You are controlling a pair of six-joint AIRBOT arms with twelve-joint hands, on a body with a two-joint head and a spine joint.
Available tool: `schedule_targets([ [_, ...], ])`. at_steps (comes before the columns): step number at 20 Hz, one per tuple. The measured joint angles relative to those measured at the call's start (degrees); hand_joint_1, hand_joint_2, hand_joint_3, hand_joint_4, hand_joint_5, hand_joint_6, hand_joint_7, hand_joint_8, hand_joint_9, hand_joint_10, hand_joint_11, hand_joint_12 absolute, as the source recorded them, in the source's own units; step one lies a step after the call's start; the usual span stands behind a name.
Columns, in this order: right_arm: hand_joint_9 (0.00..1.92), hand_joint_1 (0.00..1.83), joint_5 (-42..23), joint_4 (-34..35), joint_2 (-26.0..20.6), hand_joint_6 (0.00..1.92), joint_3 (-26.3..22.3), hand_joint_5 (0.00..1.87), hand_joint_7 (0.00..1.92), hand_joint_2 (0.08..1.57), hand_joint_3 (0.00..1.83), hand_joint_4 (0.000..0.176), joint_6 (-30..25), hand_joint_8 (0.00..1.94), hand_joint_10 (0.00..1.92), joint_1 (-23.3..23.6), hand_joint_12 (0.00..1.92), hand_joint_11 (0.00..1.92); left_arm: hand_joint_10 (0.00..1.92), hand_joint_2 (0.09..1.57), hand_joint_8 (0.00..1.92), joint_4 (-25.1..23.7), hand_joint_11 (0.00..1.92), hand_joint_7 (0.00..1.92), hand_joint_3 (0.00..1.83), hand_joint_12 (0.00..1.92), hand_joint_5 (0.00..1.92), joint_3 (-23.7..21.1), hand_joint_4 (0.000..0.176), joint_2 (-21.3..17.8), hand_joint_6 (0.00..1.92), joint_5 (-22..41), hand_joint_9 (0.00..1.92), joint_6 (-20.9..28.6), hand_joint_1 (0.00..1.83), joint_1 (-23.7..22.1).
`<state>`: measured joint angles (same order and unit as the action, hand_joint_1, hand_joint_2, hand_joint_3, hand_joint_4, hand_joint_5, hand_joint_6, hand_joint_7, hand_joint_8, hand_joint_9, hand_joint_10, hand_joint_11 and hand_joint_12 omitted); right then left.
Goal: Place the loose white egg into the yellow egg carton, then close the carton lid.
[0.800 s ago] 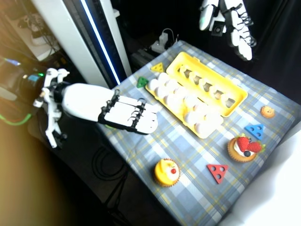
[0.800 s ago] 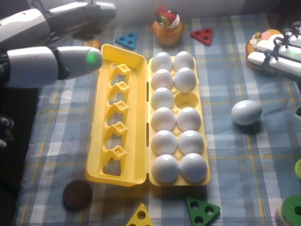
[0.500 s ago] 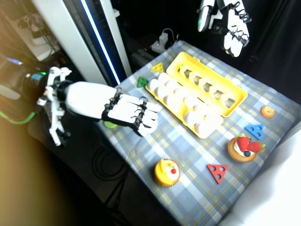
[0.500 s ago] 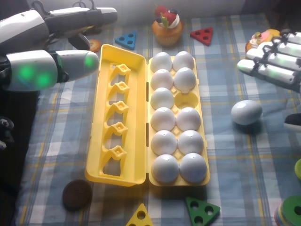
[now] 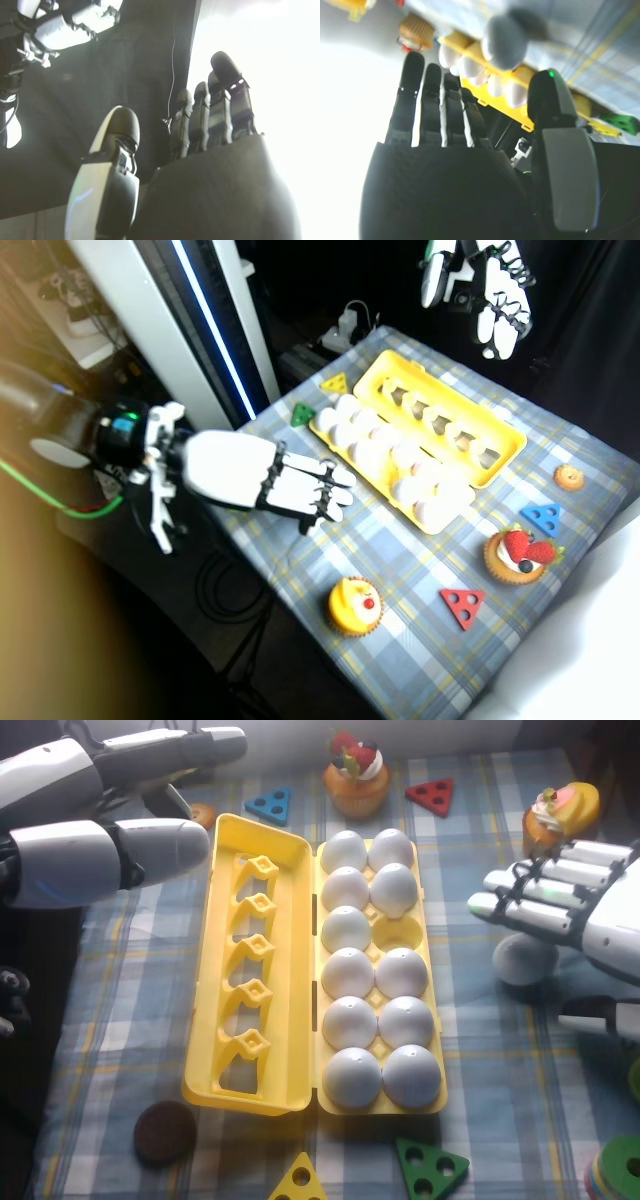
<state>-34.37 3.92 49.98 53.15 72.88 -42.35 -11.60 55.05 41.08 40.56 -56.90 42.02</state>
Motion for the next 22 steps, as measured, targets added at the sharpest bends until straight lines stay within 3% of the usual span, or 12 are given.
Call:
schedule_targets([
  [2,0.01,0.96,1.11,0.09,1.14,0.12,0.98,0.17,0.28,1.20,0.00,0.000,-0.13,0.15,0.73,0.44,1.31,0.00,0.28,1.39,0.00,0.11,0.00,0.14,0.00,1.28,0.19,0.00,0.017,0.00,0.01,0.04,0.07,0.00,0.44,0.00],
  [3,0.02,1.02,1.79,0.02,1.68,0.12,1.57,0.21,0.20,1.19,0.00,0.000,-0.15,0.84,1.22,0.72,1.65,0.00,0.28,1.39,0.00,0.13,0.00,0.14,0.00,1.30,0.20,0.00,0.022,0.00,0.01,0.07,0.08,0.00,0.43,0.00],
  [5,0.10,1.07,2.69,0.15,2.58,0.15,2.49,0.29,0.19,1.20,0.00,0.000,-0.17,1.18,1.43,1.29,1.79,0.00,0.28,1.39,0.00,0.13,0.00,0.15,0.00,1.29,0.20,0.00,0.027,0.00,0.01,0.09,0.08,0.00,0.45,0.00],
  [6,0.25,1.21,3.58,0.17,3.41,0.31,3.19,0.35,0.49,1.30,0.00,0.000,-0.17,1.54,1.57,1.97,1.89,0.13,0.28,1.40,0.00,0.15,0.00,0.16,0.00,1.31,0.20,0.00,0.014,0.00,0.01,0.15,0.10,0.00,0.45,0.00],
  [7,0.58,1.16,4.13,0.11,3.98,1.30,3.74,0.45,0.71,1.31,0.01,0.000,-0.17,1.51,1.51,2.67,1.85,0.49,0.27,1.40,0.00,0.15,0.00,0.15,0.00,1.32,0.20,0.00,0.022,0.00,0.00,0.17,0.10,0.00,0.42,0.00],
  [8,0.67,1.15,4.57,0.09,4.63,1.52,4.26,0.46,0.74,1.32,0.01,0.000,-0.22,1.53,1.47,3.28,1.84,0.58,0.27,1.41,0.00,0.13,0.00,0.15,0.00,1.32,0.20,0.00,0.024,0.00,0.00,0.17,0.09,0.00,0.41,0.00],
  [9,0.93,1.20,4.90,0.20,4.92,1.35,4.48,0.61,0.82,1.27,0.00,0.000,-0.24,1.47,1.46,3.65,1.74,0.90,0.27,1.40,0.00,0.15,0.00,0.16,0.00,1.32,0.20,0.00,0.016,0.00,0.01,0.20,0.10,0.02,0.42,0.00],
  [14,1.10,1.19,5.35,-2.32,4.00,1.40,3.52,0.56,0.83,1.28,0.00,0.000,-0.24,1.50,1.48,6.56,1.78,1.11,0.27,1.39,0.00,0.46,0.00,0.17,0.00,1.38,0.22,0.00,0.023,0.00,0.01,0.52,0.12,0.00,0.44,0.07],
  [16,1.13,1.15,4.59,-3.45,3.54,1.52,2.93,0.46,0.74,1.34,0.01,0.000,-0.22,1.69,1.74,7.82,1.90,1.25,0.25,1.41,0.00,0.57,0.00,0.15,0.00,1.34,0.19,0.00,0.029,-0.07,0.00,0.57,0.09,0.00,0.40,0.09],
  [20,1.13,1.22,4.22,-6.16,3.69,1.26,2.69,0.66,0.87,1.25,0.00,0.000,-0.24,1.48,1.58,11.34,1.79,1.12,0.25,1.40,0.00,1.57,0.00,0.16,0.00,1.24,0.21,0.00,0.013,-0.39,0.01,1.03,0.13,0.02,0.46,0.63],
  [21,0.36,1.10,4.39,-6.62,4.31,1.43,3.06,0.66,0.38,1.28,0.00,0.000,-0.24,1.12,1.35,12.31,1.87,0.24,0.25,1.41,0.00,1.77,0.00,0.16,0.00,1.28,0.21,0.00,0.010,-0.57,0.01,1.09,0.13,0.00,0.41,0.98],
  [22,0.51,1.26,4.70,-7.23,5.25,1.50,3.69,0.62,0.54,1.31,0.02,0.000,-0.24,1.53,1.68,13.44,1.91,0.37,0.24,1.42,0.00,2.25,0.00,0.17,0.00,1.27,0.22,0.00,0.008,-0.66,0.01,1.11,0.13,0.00,0.37,1.42],
])
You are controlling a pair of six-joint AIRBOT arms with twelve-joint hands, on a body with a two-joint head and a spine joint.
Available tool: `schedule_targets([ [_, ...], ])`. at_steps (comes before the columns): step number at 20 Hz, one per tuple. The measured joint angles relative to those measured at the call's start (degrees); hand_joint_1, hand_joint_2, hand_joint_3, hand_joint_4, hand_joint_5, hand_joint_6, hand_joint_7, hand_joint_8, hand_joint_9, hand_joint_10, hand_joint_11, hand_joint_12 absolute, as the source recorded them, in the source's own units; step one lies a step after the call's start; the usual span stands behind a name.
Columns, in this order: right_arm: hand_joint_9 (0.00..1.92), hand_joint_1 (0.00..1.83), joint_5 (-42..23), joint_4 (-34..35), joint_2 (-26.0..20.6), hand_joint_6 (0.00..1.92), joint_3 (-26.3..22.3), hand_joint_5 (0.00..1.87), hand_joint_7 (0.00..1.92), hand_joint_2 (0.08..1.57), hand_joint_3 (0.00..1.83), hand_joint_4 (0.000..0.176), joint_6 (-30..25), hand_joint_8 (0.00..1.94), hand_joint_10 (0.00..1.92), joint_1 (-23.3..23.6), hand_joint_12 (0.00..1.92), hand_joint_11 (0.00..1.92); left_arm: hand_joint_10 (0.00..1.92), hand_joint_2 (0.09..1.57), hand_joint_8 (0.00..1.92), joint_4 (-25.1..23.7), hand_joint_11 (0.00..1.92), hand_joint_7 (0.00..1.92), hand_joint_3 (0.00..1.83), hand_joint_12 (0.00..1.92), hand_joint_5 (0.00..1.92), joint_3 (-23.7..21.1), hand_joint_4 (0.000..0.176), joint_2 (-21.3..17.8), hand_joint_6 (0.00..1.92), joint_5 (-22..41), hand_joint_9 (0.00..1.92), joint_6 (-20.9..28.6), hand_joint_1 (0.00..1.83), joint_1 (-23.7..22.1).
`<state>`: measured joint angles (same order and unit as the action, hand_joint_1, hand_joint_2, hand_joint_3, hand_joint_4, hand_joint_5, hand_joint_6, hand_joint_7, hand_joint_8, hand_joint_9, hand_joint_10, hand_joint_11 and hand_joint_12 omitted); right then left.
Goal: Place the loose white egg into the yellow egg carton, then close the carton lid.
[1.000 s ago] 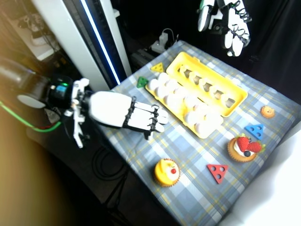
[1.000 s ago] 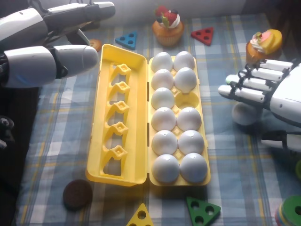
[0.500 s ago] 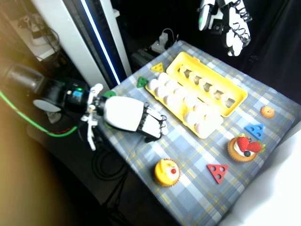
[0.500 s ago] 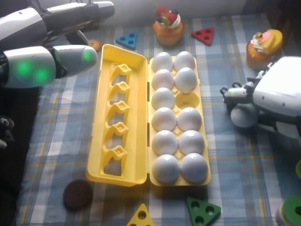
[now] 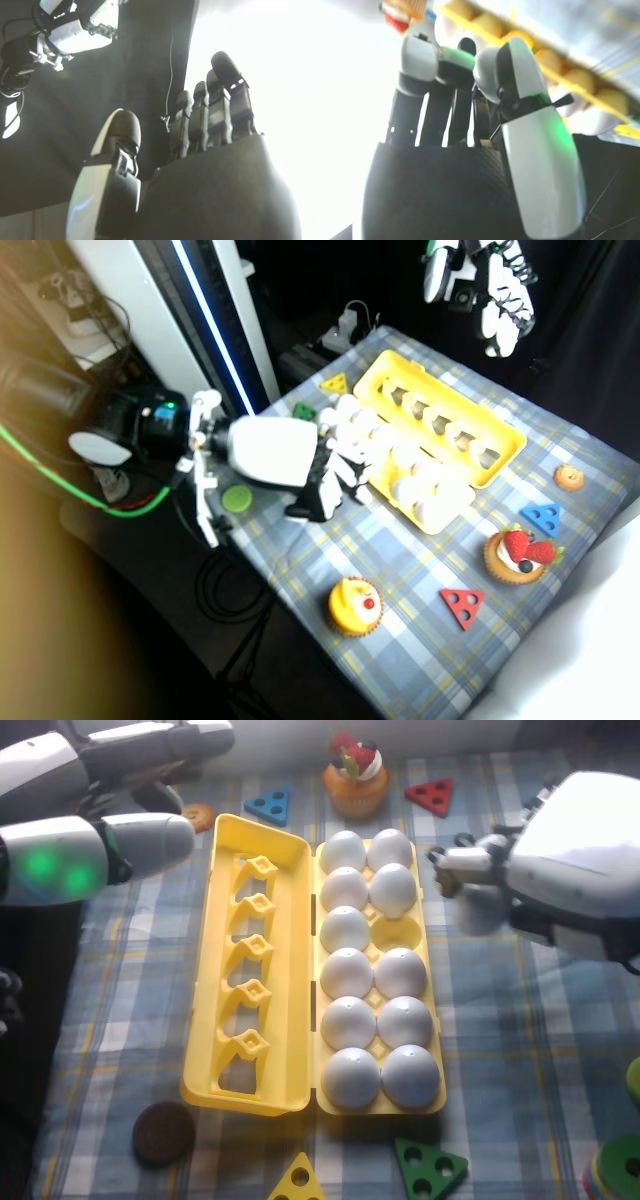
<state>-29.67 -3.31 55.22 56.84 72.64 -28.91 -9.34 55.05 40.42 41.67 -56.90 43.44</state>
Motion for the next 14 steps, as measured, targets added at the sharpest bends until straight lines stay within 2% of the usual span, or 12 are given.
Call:
schedule_targets([
  [2,0.56,1.30,0.46,-0.92,2.14,1.62,1.33,0.48,0.62,1.34,0.01,0.000,0.00,1.63,1.79,2.01,1.92,0.52,0.23,1.43,0.01,0.15,0.00,0.19,0.00,1.30,0.25,0.00,0.000,0.00,0.01,-0.13,0.14,-0.02,0.41,0.42],
  [3,0.11,1.06,0.74,-1.55,3.30,1.68,2.03,0.51,0.21,1.37,0.01,0.000,0.00,0.94,1.24,3.13,1.81,0.11,0.21,1.42,0.00,0.17,0.00,0.20,0.00,1.34,0.26,0.00,0.005,0.00,0.01,-0.02,0.16,0.00,0.43,0.42],
  [4,0.11,1.06,1.05,-1.92,4.07,1.68,2.32,0.51,0.21,1.37,0.01,0.000,-0.02,0.94,1.24,3.76,1.81,0.11,0.21,1.42,0.00,0.39,0.00,0.20,0.00,1.34,0.26,0.00,0.005,0.00,0.01,-0.02,0.16,0.00,0.43,0.42],
  [5,0.14,1.05,1.40,-2.47,4.85,1.54,2.71,0.60,0.28,1.33,0.00,0.000,-0.02,0.52,1.02,3.85,1.82,0.00,0.18,1.42,0.00,0.44,0.00,0.21,0.00,1.29,0.27,0.00,0.005,0.00,0.01,-0.04,0.18,-0.02,0.44,0.42],
  [6,0.14,1.05,2.05,-2.54,5.38,1.54,2.99,0.60,0.28,1.33,0.00,0.000,-0.04,0.52,1.02,3.96,1.82,0.00,0.18,1.42,0.00,0.39,0.00,0.21,0.00,1.29,0.27,0.00,0.005,0.00,0.01,-0.07,0.18,-0.02,0.44,0.42],
  [7,0.37,1.09,2.97,-3.34,6.25,1.61,3.26,0.57,0.59,1.33,0.00,0.000,-0.02,1.28,1.18,3.98,1.83,0.12,0.17,1.42,0.00,0.35,0.00,0.21,0.00,1.37,0.27,0.00,0.013,0.00,0.00,-0.02,0.19,-0.02,0.42,0.42],
  [8,0.33,1.03,3.34,-3.72,6.51,1.63,3.28,0.54,0.46,1.36,0.00,0.000,-0.02,0.98,1.11,4.15,1.78,0.04,0.16,1.42,0.00,0.33,0.00,0.21,0.00,1.39,0.27,0.00,0.018,0.00,0.00,0.02,0.18,-0.02,0.44,0.42],
  [9,0.33,1.03,3.45,-3.91,6.71,1.63,3.28,0.54,0.46,1.36,0.00,0.000,-0.02,0.98,1.11,4.15,1.78,0.04,0.16,1.42,0.00,0.35,0.00,0.21,0.00,1.39,0.27,0.00,0.018,0.00,0.00,-0.02,0.18,-0.02,0.44,0.42],
  [11,0.04,1.12,3.98,-4.04,6.84,0.33,3.28,0.07,0.14,1.23,0.00,0.000,0.00,0.21,0.44,4.37,1.14,0.00,0.14,1.43,0.00,0.37,0.00,0.20,0.00,1.32,0.25,0.00,0.021,0.00,0.00,-0.02,0.18,-0.02,0.40,0.42],
  [12,0.01,1.13,4.33,-4.02,6.82,0.07,3.41,0.01,0.03,1.22,0.00,0.000,-0.02,0.04,0.09,4.37,0.47,0.00,0.12,1.43,0.00,0.39,0.00,0.20,0.00,1.29,0.25,0.00,0.019,0.00,0.00,-0.02,0.19,-0.02,0.39,0.42],
  [13,0.00,1.09,4.46,-4.02,6.75,0.01,3.39,0.00,0.00,1.22,0.00,0.000,-0.02,0.01,0.02,4.37,0.09,0.00,0.11,1.43,0.00,0.42,0.00,0.19,0.00,1.26,0.23,0.00,0.024,0.00,0.00,-0.04,0.18,-0.02,0.37,0.42],
  [14,0.00,1.07,4.63,-4.04,5.79,0.00,3.19,0.00,0.00,1.29,0.03,0.000,-0.02,0.00,0.00,4.37,0.00,0.00,0.10,1.43,0.00,0.42,0.00,0.20,0.00,1.30,0.25,0.00,0.004,0.00,0.01,0.11,0.20,0.00,0.42,0.42],
])
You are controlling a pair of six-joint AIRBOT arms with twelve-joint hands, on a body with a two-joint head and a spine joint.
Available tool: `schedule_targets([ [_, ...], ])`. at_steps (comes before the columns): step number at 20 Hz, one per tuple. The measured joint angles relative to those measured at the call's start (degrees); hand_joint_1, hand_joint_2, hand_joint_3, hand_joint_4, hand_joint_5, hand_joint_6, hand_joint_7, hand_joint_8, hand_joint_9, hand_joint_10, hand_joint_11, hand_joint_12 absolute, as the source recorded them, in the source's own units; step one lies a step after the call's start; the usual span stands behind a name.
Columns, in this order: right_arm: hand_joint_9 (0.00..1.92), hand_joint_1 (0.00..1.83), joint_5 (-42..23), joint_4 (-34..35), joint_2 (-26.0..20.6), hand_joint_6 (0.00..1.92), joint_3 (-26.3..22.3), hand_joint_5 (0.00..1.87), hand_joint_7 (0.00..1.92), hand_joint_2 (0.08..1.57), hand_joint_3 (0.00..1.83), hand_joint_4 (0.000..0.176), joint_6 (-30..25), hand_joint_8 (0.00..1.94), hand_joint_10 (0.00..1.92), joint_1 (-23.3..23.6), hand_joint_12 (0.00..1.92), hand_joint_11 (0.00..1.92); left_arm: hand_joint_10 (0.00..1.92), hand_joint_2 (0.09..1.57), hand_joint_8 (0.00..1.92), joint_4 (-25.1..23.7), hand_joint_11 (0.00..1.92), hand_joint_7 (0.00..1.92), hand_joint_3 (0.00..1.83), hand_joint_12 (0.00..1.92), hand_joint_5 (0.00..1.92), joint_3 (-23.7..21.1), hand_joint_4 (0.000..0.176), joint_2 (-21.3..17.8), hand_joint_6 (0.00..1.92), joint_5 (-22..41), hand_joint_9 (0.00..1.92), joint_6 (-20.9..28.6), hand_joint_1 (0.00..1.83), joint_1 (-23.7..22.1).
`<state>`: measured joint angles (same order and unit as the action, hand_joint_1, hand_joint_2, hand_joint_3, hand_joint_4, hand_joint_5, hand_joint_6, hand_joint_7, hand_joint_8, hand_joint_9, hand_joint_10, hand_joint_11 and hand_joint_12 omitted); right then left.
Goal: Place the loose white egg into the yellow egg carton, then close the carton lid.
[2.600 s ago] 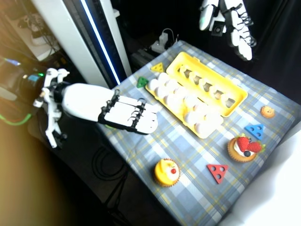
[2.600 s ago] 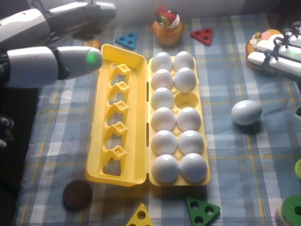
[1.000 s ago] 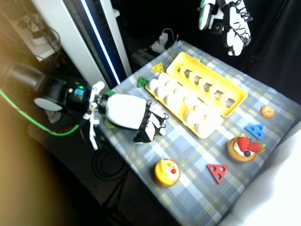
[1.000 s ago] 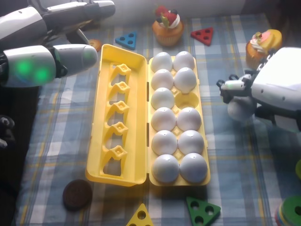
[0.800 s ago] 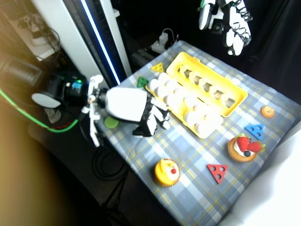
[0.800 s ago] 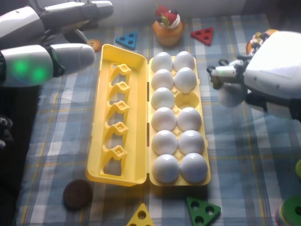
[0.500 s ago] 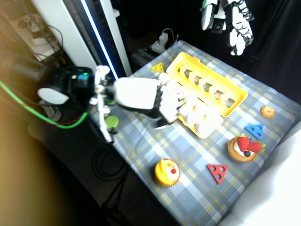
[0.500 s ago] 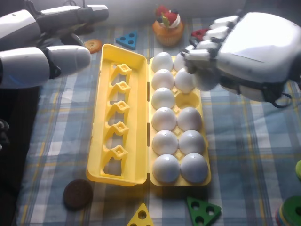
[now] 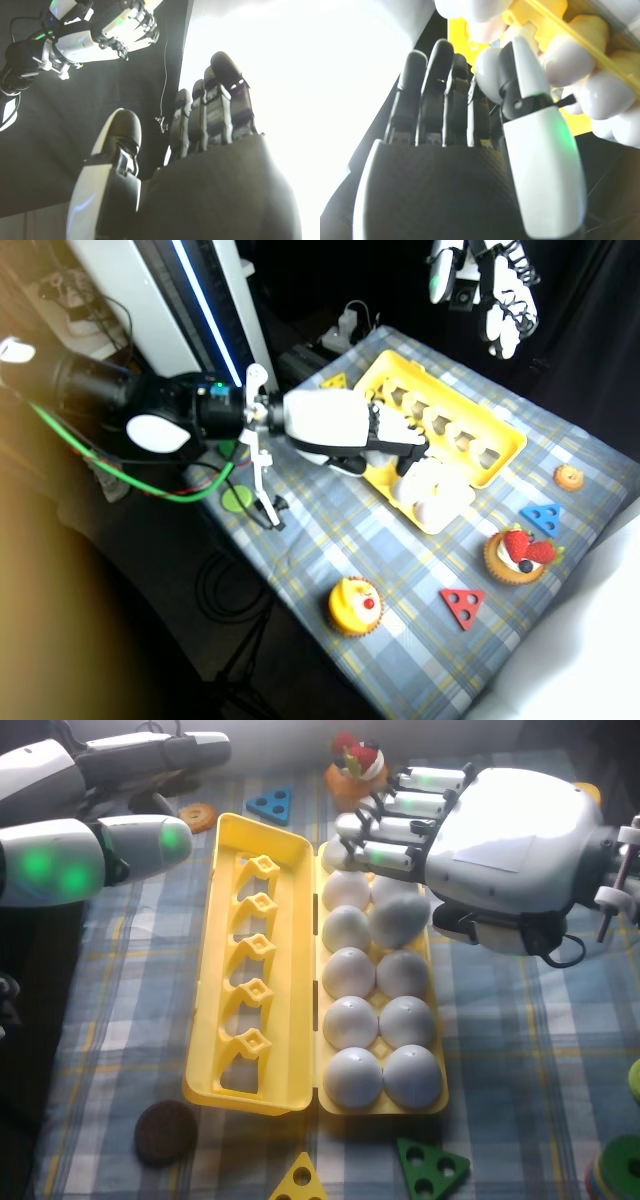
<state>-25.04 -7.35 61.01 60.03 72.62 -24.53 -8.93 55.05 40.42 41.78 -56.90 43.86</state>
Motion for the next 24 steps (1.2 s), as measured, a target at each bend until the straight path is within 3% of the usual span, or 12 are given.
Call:
schedule_targets([
  [3,0.00,1.27,0.15,0.31,-2.43,0.00,-0.79,0.00,0.00,1.20,0.00,0.000,0.00,0.00,0.00,0.00,0.02,0.03,0.08,1.43,0.00,0.35,0.00,0.21,0.00,1.39,0.25,0.00,0.007,0.00,0.00,0.13,0.21,0.00,0.39,0.02],
  [5,0.00,0.97,-0.13,0.70,-4.39,0.00,-2.21,0.00,0.00,1.29,0.03,0.000,0.02,0.00,0.00,0.00,0.00,0.00,0.09,1.41,0.01,0.85,0.00,0.23,0.00,1.46,0.25,-0.33,0.006,-0.31,0.00,0.87,0.24,-0.02,0.45,0.72],
  [7,0.00,0.71,-1.46,0.66,-7.26,0.00,-4.92,0.00,0.00,1.38,0.05,0.054,0.02,0.00,0.00,0.00,0.00,0.00,0.12,1.40,0.01,0.92,0.00,0.26,0.00,1.55,0.25,-0.59,0.000,-0.72,0.00,1.16,0.30,0.48,0.54,0.85],
  [9,0.00,0.38,-3.13,0.31,-9.38,0.00,-7.21,0.00,0.00,1.28,0.00,0.127,0.11,0.00,0.00,-0.07,0.00,0.00,0.07,1.43,0.00,0.57,0.00,0.16,0.00,1.27,0.13,0.15,0.000,-0.72,0.00,1.57,0.19,5.09,0.55,1.53],
  [11,0.00,0.32,-4.79,0.11,-12.00,0.00,-9.01,0.00,0.00,1.28,0.00,0.081,0.07,0.00,0.00,-1.81,0.00,0.00,0.03,1.43,0.00,-0.83,0.00,0.07,0.00,1.11,0.06,1.01,0.017,-1.01,0.00,0.68,0.10,9.77,0.47,2.19],
  [12,0.00,0.19,-5.03,0.15,-13.25,0.00,-9.68,0.00,0.00,1.29,0.01,0.087,0.07,0.00,0.00,-2.80,0.00,0.00,0.03,1.42,0.00,-1.49,0.00,0.05,0.00,1.06,0.02,1.53,0.010,-1.09,0.00,0.48,0.12,12.13,0.45,2.64],
  [13,0.00,0.21,-5.03,0.26,-14.32,0.00,-10.27,0.00,0.00,1.28,0.00,0.145,0.09,0.00,0.00,-3.56,0.00,0.00,0.04,1.41,0.00,-1.84,0.00,0.03,0.00,1.12,0.00,1.88,0.008,-1.09,0.00,0.33,0.14,13.75,0.40,2.86],
  [14,0.00,0.21,-5.16,0.52,-16.22,0.00,-11.37,0.00,0.00,1.28,0.00,0.157,0.09,0.00,0.00,-4.87,0.00,0.00,0.04,1.41,0.00,-2.27,0.00,0.03,0.00,1.13,0.00,2.54,0.008,-1.14,0.00,0.59,0.14,16.98,0.39,3.78],
  [15,0.00,0.31,-5.60,0.98,-17.59,0.00,-12.20,0.00,0.00,1.35,0.02,0.065,0.37,0.00,0.00,-5.97,0.00,0.00,0.03,1.41,0.00,-2.91,0.00,0.01,0.00,1.14,0.00,3.13,0.016,-1.14,0.00,0.85,0.13,19.65,0.32,4.70],
  [19,0.00,0.47,-7.76,2.23,-21.92,0.00,-15.78,0.00,0.00,1.32,0.00,0.072,2.47,0.00,0.00,-9.22,0.00,0.00,0.02,1.40,0.00,-5.95,0.00,0.00,0.00,1.30,0.00,6.27,0.068,0.13,0.00,0.85,0.11,30.05,0.03,6.86],
  [21,0.00,0.44,-9.05,2.23,-22.80,0.00,-16.50,0.00,0.00,1.32,0.01,0.060,2.51,0.00,0.00,-9.66,0.00,0.00,0.04,1.35,0.00,-7.37,0.00,0.00,0.00,1.28,0.00,7.85,0.030,1.70,0.00,0.07,0.17,34.16,0.00,8.35],
  [24,0.00,0.43,-9.44,2.40,-23.32,0.00,-16.72,0.00,0.00,1.33,0.01,0.086,2.62,0.00,0.00,-9.97,0.02,0.03,0.03,1.33,0.00,-8.17,0.00,0.00,0.00,1.11,0.00,9.97,0.015,4.57,0.00,-1.44,0.16,38.66,0.03,9.90],
])
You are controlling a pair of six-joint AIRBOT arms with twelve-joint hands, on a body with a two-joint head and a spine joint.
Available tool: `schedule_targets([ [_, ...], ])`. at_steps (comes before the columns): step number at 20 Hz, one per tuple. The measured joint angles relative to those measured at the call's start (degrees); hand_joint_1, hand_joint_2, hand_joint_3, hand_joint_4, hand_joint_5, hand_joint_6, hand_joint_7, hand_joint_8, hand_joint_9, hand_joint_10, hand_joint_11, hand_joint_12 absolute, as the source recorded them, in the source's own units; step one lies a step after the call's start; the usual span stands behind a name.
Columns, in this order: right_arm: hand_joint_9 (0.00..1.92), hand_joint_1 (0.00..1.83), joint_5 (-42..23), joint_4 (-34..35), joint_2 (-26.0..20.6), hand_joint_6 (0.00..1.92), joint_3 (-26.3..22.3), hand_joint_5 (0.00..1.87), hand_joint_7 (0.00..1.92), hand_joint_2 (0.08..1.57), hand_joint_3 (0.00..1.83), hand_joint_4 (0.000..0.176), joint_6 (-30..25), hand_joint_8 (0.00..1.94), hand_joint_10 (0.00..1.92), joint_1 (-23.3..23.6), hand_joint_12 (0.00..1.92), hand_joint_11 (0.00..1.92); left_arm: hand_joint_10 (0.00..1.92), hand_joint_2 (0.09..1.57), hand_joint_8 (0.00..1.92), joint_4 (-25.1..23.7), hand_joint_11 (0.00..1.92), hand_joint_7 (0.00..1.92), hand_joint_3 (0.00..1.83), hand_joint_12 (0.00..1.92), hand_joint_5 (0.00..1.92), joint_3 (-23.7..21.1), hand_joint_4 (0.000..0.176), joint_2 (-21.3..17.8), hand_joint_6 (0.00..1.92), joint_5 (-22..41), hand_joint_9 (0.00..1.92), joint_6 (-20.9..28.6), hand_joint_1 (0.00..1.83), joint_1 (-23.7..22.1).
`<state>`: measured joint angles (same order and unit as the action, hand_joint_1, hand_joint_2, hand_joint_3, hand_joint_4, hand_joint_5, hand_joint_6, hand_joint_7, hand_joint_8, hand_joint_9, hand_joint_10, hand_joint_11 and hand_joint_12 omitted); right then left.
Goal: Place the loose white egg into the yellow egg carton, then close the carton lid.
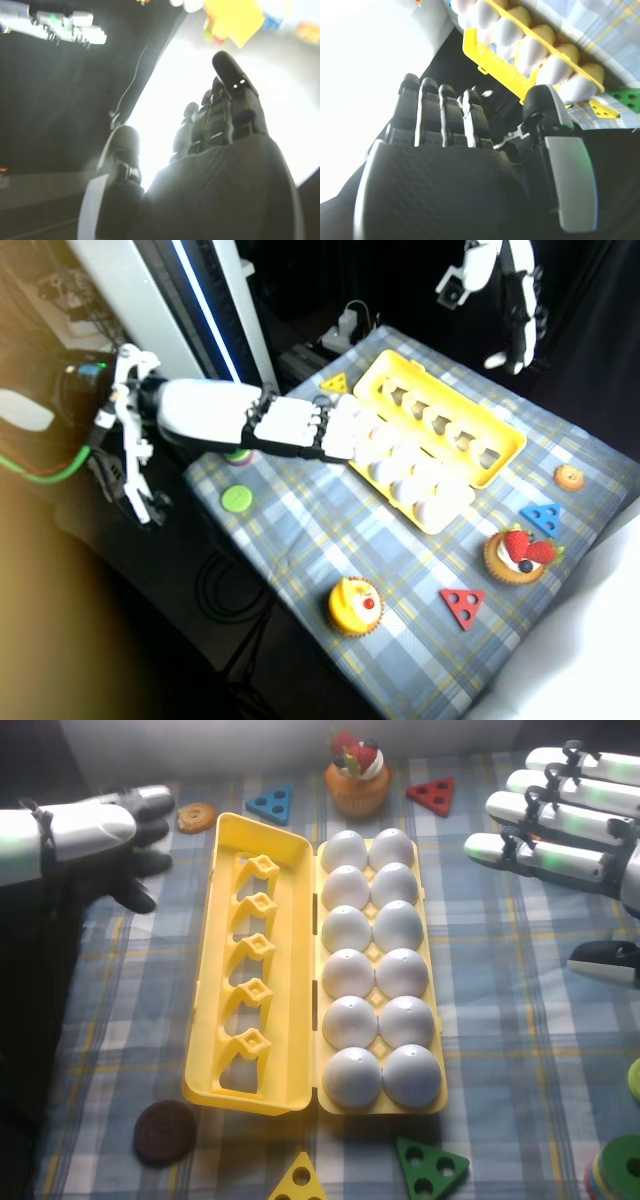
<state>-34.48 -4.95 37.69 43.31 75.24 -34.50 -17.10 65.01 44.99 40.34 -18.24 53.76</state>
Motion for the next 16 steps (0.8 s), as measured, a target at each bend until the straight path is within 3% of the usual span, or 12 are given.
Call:
schedule_targets([
  [1,0.00,0.43,0.13,0.02,-0.22,0.00,-0.15,0.00,0.00,1.33,0.01,0.079,0.00,0.00,0.00,-0.04,0.03,0.06,0.03,1.32,0.00,-0.74,0.00,0.00,0.00,1.11,0.00,0.66,0.000,0.76,0.00,-0.59,0.17,0.90,0.03,0.11],
  [2,0.00,0.43,0.07,0.02,-0.33,0.00,-0.31,0.00,0.00,1.34,0.00,0.079,0.02,0.00,0.00,-0.04,0.20,0.01,0.02,1.35,0.00,-1.73,0.00,0.00,0.01,1.10,0.00,1.33,0.004,1.55,0.00,-1.44,0.16,2.32,0.03,0.17],
  [3,0.00,0.41,-0.02,-0.02,-0.33,0.00,-0.33,0.00,0.00,1.35,0.00,0.073,0.02,0.00,0.00,-0.04,0.24,0.00,0.01,1.38,0.00,-2.86,0.00,0.00,0.02,1.11,0.00,2.03,0.001,2.45,0.00,-2.27,0.13,4.28,0.01,0.17],
  [6,0.00,0.40,0.00,0.00,-0.57,0.00,-0.50,0.00,0.00,1.33,0.00,0.056,0.02,0.00,0.00,-0.09,0.43,0.00,0.01,1.38,0.00,-7.37,0.00,0.00,0.00,1.03,0.00,2.43,0.030,3.78,0.00,-3.89,0.11,8.24,0.00,0.57],
  [7,0.00,0.40,-0.02,0.00,-0.59,0.00,-0.50,0.00,0.00,1.34,0.00,0.052,0.02,0.00,0.00,-0.09,0.47,0.00,0.02,1.39,0.00,-8.17,0.00,0.00,0.00,1.07,0.00,2.49,0.015,4.07,0.00,-4.17,0.13,9.42,0.00,0.87],
  [8,0.00,0.41,0.02,-0.02,-0.63,0.00,-0.50,0.00,0.00,1.33,0.00,0.057,0.02,0.00,0.00,-0.09,0.48,0.00,0.02,1.41,0.00,-8.81,0.00,0.00,0.00,1.12,0.00,2.56,0.000,4.20,0.00,-4.39,0.15,10.38,0.00,1.29],
  [9,0.00,0.40,0.02,-0.02,-0.66,0.00,-0.50,0.00,0.00,1.33,0.00,0.059,0.02,0.00,0.00,-0.09,0.59,0.00,0.01,1.42,0.00,-9.44,0.00,0.00,0.01,1.14,0.00,2.71,0.010,4.20,0.00,-4.52,0.14,11.32,0.00,1.49],
  [10,0.00,0.40,0.04,0.00,-0.70,0.00,-0.50,0.00,0.00,1.33,0.00,0.065,0.02,0.00,0.00,-0.09,0.62,0.00,0.01,1.43,0.00,-10.27,0.00,0.00,0.01,1.19,0.00,2.84,0.007,4.35,0.00,-4.79,0.14,12.44,0.00,1.55],
  [12,0.00,0.45,0.00,-0.07,-0.70,0.00,-0.50,0.00,0.00,1.33,0.00,0.069,0.02,0.00,0.00,-0.09,0.55,0.00,0.05,1.43,0.00,-11.69,0.06,0.00,0.00,1.35,0.00,2.89,0.000,4.81,0.00,-4.63,0.24,13.99,0.00,1.55],
  [15,0.00,0.45,0.02,0.04,-0.76,0.00,-0.50,0.00,0.00,1.33,0.00,0.066,0.02,0.00,0.00,-0.09,0.49,0.00,0.05,1.40,0.00,-12.24,0.07,0.00,0.00,1.37,0.00,2.78,0.001,4.92,0.00,-3.50,0.28,14.75,0.00,1.62],
  [16,0.00,0.46,0.02,0.02,-0.79,0.00,-0.50,0.00,0.00,1.33,0.00,0.062,0.02,0.00,0.00,-0.09,0.40,0.00,0.06,1.36,0.00,-12.24,0.10,0.00,0.00,1.36,0.00,2.73,0.010,4.94,0.00,-3.06,0.30,14.82,0.03,1.62],
])
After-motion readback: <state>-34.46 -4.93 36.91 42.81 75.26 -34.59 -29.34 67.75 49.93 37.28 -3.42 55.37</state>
